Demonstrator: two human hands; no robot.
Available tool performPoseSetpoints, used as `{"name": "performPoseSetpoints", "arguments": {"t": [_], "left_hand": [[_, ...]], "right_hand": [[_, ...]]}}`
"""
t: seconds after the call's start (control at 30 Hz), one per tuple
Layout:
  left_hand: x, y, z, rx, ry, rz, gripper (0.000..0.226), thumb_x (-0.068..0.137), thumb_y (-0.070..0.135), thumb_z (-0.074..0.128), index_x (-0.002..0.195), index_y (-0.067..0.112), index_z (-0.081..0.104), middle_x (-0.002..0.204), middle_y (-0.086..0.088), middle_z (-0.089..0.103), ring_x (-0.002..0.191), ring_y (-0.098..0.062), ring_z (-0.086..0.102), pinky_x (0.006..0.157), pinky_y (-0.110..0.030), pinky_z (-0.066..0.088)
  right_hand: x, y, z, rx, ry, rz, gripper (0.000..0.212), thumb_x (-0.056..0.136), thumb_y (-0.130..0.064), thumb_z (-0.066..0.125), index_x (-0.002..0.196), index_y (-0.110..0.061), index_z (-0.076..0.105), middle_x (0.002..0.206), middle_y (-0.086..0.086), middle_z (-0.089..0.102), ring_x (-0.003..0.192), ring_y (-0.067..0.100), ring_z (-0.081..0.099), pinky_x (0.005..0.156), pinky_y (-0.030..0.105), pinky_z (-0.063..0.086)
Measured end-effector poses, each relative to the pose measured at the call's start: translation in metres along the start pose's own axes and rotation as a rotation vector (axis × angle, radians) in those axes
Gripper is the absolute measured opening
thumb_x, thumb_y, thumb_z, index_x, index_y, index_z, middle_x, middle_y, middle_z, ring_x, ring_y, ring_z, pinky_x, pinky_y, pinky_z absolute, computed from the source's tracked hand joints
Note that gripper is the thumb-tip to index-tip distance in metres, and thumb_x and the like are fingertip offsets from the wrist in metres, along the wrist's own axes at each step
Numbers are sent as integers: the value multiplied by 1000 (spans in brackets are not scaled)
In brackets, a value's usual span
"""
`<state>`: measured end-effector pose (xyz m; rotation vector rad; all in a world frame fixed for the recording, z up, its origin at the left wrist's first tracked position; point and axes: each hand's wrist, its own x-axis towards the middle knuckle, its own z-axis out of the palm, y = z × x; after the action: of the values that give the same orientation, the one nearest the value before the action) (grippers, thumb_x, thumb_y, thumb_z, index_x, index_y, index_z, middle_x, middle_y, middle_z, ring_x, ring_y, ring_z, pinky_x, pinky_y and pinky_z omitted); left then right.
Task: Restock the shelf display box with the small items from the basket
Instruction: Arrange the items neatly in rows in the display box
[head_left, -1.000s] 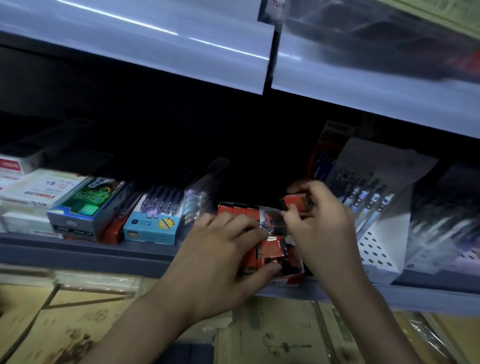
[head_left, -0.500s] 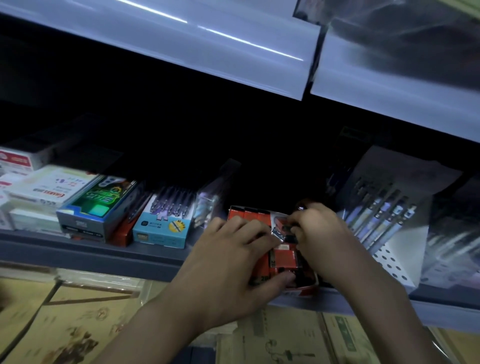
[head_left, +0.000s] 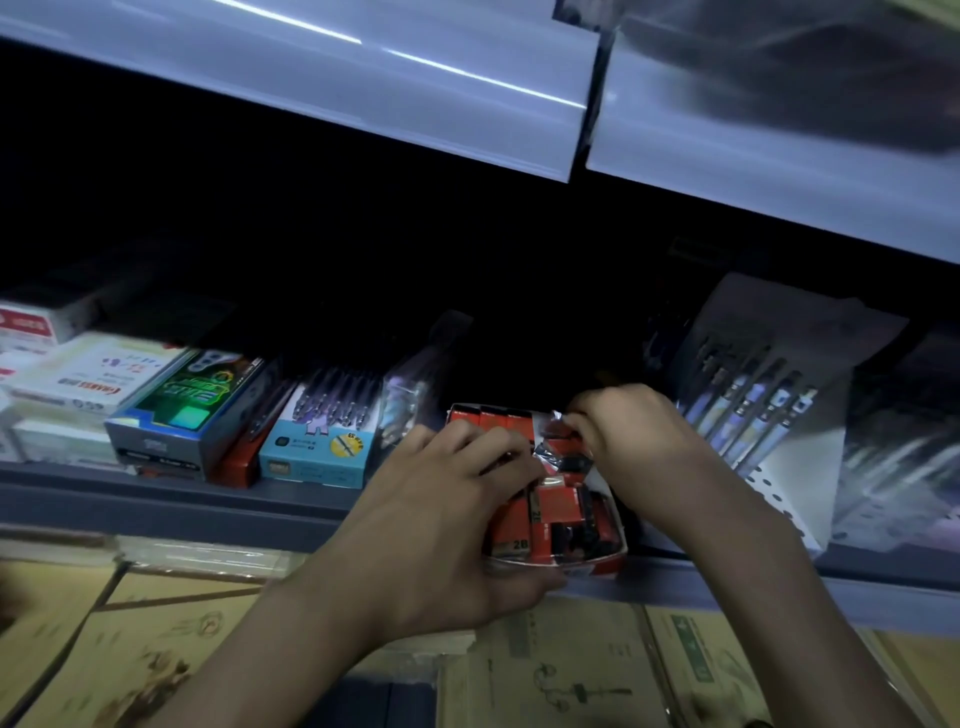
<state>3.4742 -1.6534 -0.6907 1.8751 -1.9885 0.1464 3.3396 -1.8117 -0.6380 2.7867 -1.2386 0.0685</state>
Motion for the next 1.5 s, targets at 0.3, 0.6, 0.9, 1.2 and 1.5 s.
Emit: {"name": "performPoseSetpoints", "arguments": {"t": [0.3,0.6,0.9,1.2,1.5], "left_hand": [[0,-1,-2,6,-1,6,81,77,90,44,140,39,54,136,25,47,116,-7,46,98,-34,40],[0,1,1,1,14,-2,74,80,87,42,137,41,56,134,25,47,117,-7,46,99,-34,38],[-3,1,2,-3,28,-1,75,83,86,39,139,39,57,135,24,47,118,-7,46,98,-31,34],[-3,1,3,-1,31,3,76,84,87,38,139,39,57,135,23,47,118,-7,46,100,-33,37],[-4,2,3,-10,51,10,72,83,85,42,136,39,59,133,25,49,116,-6,48,98,-35,41]], "right_hand": [[2,-5,4,-60,-15,-13,20,94,3,53,103,-12,62,85,7,54,79,28,56,64,34,40],[6,-5,8,-38,-87,-59,30,94,-5,55,72,-21,42,74,1,48,75,26,54,64,34,39],[9,-3,4,20,-12,-7,16,101,-13,53,91,-16,65,84,4,60,84,27,62,73,36,51],[5,-12,-1,-33,46,15,17,98,-20,59,110,-21,72,103,5,70,97,27,67,77,32,51],[17,-2,0,111,8,35,11,97,-19,64,104,-21,71,102,-2,69,92,18,65,81,28,53]]}}
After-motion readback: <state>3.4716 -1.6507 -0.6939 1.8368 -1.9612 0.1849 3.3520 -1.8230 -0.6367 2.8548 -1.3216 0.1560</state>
